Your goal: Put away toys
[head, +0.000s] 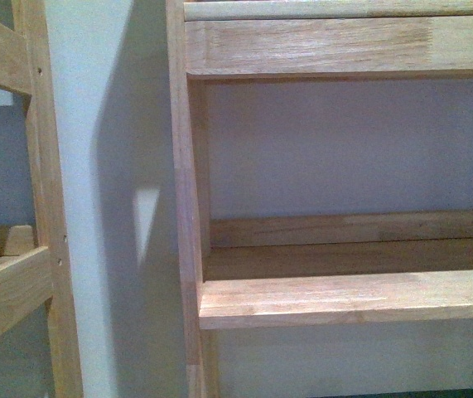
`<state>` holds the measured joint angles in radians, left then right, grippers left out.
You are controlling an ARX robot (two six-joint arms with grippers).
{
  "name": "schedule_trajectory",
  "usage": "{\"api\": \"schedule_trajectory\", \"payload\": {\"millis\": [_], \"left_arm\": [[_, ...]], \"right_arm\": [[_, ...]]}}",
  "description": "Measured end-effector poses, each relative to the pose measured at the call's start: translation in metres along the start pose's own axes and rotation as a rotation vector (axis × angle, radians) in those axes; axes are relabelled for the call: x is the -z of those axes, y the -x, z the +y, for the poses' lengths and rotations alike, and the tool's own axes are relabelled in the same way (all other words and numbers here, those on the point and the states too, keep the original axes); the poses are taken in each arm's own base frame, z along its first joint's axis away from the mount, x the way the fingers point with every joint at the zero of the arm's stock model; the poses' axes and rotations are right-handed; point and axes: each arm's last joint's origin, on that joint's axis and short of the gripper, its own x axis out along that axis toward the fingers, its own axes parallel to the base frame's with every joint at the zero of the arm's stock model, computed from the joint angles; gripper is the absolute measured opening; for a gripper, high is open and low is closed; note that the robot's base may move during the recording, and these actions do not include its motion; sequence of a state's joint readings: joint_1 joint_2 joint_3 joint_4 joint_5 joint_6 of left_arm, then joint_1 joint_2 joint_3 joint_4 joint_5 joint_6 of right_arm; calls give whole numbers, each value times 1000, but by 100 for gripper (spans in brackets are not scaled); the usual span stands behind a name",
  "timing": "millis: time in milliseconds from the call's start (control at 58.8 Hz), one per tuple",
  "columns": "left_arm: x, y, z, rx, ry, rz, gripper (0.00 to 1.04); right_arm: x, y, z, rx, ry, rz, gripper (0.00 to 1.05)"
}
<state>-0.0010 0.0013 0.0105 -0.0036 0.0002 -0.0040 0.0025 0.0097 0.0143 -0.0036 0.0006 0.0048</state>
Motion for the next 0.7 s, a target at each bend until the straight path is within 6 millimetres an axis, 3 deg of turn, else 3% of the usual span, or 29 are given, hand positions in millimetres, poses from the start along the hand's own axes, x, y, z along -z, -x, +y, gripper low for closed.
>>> {"api": "schedule_trajectory", "payload": {"millis": [170, 289, 697], "left_arm": [[0, 0, 0, 0, 0, 0, 98], [0, 0, 0, 0, 0, 0, 98], [0, 0, 0, 0, 0, 0, 98]], "right_arm": [[0, 0, 0, 0, 2, -2, 5], [0, 0, 0, 0, 2, -2, 32], [0, 0, 0, 0, 2, -2, 97]]}}
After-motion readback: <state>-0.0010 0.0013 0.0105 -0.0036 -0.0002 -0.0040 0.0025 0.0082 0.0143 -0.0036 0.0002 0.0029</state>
